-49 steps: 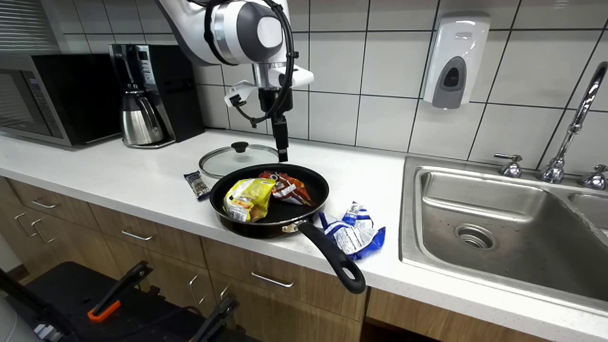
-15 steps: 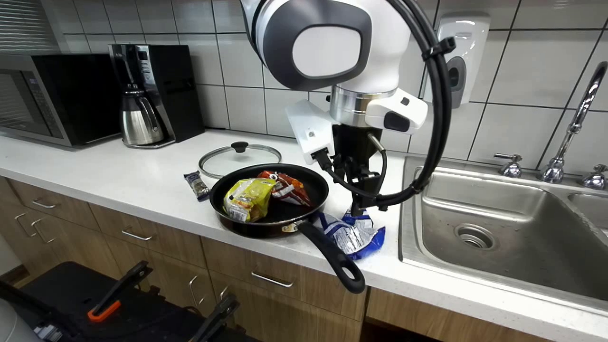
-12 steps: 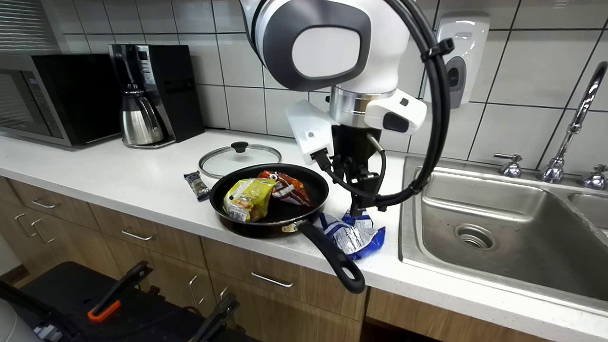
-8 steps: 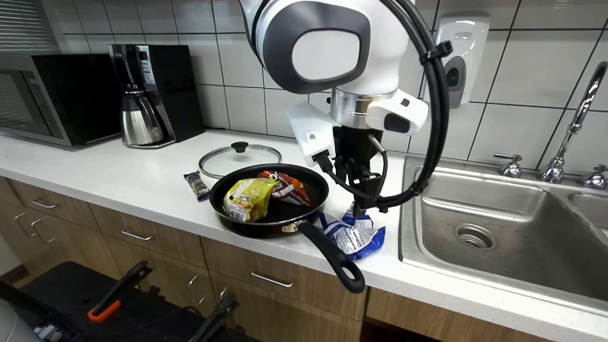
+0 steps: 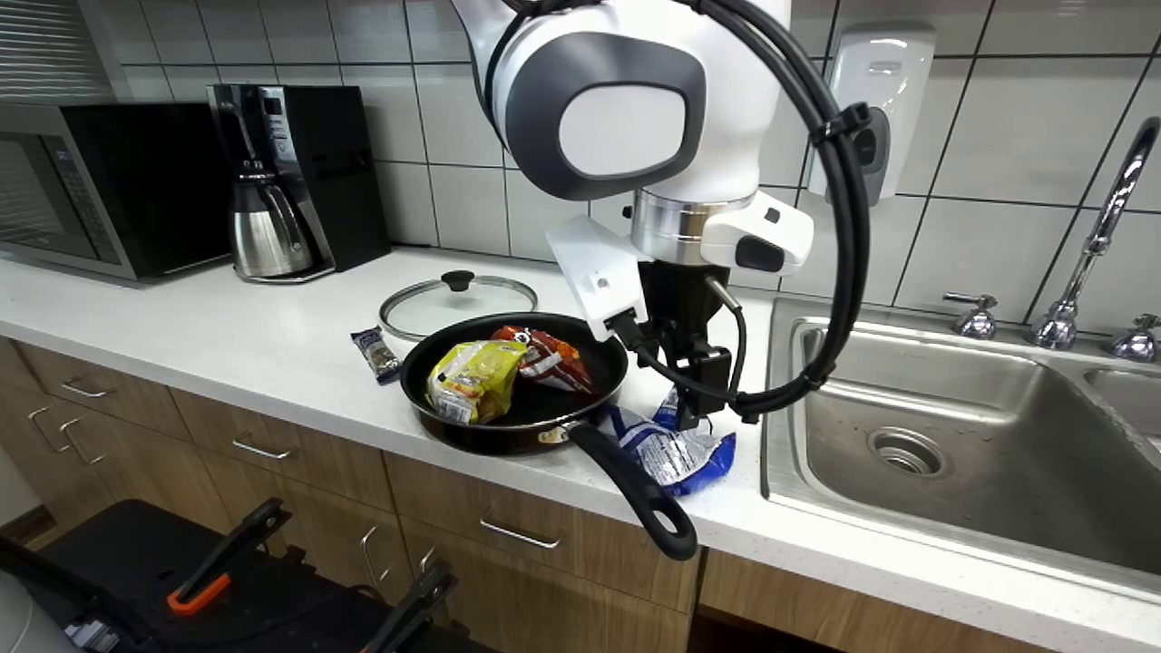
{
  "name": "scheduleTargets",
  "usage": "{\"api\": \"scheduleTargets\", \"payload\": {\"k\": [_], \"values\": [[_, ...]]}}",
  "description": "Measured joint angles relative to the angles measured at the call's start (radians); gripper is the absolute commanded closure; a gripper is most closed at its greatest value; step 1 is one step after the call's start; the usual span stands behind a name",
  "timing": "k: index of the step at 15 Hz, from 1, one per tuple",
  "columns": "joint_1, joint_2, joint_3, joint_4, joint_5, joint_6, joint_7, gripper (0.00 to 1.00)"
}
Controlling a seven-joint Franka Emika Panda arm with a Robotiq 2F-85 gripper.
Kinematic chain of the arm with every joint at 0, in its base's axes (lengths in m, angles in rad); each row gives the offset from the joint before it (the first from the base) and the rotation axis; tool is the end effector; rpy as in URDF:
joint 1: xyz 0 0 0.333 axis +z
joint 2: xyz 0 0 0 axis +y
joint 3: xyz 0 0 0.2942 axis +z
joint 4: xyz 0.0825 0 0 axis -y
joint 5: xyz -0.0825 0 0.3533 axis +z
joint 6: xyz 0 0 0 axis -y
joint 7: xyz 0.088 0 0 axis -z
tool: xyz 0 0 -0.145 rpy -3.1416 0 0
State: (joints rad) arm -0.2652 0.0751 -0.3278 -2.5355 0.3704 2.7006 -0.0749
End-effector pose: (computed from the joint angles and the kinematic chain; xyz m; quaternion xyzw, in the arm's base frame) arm 0.3720 -0.2612 0.2222 -0.9087 0.4080 -0.0699 0.0546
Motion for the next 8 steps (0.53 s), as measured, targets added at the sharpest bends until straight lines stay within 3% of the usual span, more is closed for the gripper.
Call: {"api": "scheduleTargets", "payload": {"k": [8], "values": [[0.000, 0.063, -0.011, 0.038, 0.000, 0.006, -0.026, 0.00]]}}
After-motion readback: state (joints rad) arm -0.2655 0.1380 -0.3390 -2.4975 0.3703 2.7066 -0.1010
